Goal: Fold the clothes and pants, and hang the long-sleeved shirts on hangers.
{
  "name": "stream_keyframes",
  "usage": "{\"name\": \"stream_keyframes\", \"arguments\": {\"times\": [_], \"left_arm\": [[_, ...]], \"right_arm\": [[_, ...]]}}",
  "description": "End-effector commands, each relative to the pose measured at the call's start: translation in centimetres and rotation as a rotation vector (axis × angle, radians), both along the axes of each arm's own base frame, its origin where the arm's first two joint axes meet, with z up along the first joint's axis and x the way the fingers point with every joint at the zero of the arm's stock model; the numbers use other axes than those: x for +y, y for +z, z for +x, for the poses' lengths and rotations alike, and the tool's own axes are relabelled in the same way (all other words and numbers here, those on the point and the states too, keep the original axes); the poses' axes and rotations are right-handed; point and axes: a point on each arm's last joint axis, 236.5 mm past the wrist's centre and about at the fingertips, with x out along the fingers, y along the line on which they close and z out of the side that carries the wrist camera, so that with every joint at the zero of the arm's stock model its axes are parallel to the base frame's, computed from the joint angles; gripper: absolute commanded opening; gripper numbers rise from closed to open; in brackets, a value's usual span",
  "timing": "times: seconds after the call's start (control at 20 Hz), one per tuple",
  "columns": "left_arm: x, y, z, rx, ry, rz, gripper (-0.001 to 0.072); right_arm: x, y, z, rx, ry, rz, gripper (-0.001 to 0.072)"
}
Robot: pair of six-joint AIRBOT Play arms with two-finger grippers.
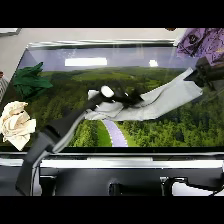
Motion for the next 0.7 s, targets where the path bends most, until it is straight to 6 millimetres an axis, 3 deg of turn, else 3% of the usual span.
{"name": "stream_keyframes", "arguments": {"times": [0.0, 0.15, 0.25, 0.35, 0.45, 0.5, 0.65], "left_arm": [[13.1, 3.9, 3.9, -0.139, -0.026, 0.274, 0.0012], [27.1, 9.7, 6.5, -0.248, 0.090, 0.522, 0.0012], [33.8, 14.0, 7.1, -0.316, 0.175, 0.578, 0.0013], [38.9, 17.3, 6.6, -0.351, 0.242, 0.598, 0.0014], [43.0, 19.2, 5.7, -0.366, 0.285, 0.625, 0.0014], [44.5, 19.8, 5.2, -0.364, 0.300, 0.637, 0.0015], [47.9, 20.1, 4.4, -0.328, 0.349, 0.655, 0.0015]], "right_arm": [[5.1, 0.8, 1.5, -0.025, 0.006, 0.044, 0.0030], [12.2, 1.1, 2.7, -0.066, 0.035, 0.035, 0.0030], [16.8, 1.1, 3.5, -0.113, 0.018, 0.003, 0.0030], [21.5, 0.7, 3.8, -0.141, 0.005, -0.001, 0.0030], [26.2, -0.5, 3.5, -0.140, 0.020, 0.018, 0.0030], [28.6, -1.5, 3.3, -0.131, 0.039, 0.034, 0.0030], [33.4, -4.9, 2.7, -0.077, 0.057, 0.064, 0.0030]]}}
